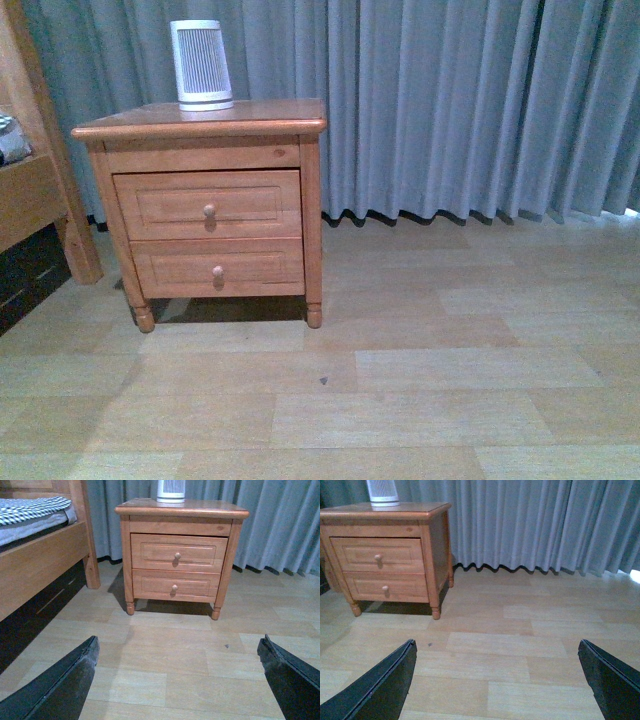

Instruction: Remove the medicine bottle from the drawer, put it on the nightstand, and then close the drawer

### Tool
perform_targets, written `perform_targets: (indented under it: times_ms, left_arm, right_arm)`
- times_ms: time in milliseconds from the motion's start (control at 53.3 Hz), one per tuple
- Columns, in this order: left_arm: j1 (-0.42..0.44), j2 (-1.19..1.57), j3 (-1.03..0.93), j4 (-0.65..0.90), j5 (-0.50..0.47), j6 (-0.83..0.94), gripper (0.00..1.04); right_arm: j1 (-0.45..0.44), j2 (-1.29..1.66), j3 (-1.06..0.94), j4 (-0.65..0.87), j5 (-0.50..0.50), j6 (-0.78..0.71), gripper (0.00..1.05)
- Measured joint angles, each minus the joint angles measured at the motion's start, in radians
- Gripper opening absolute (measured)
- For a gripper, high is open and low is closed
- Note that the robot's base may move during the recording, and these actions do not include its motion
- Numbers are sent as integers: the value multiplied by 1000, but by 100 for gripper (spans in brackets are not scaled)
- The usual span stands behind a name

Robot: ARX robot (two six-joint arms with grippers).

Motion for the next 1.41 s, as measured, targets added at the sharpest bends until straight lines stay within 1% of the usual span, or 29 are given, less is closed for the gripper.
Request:
perform_targets:
  times_ms: [1407]
  left_arm:
    - [0, 0, 0, 0, 0, 0, 98]
  right_arm:
    - [0, 0, 0, 0, 0, 0, 98]
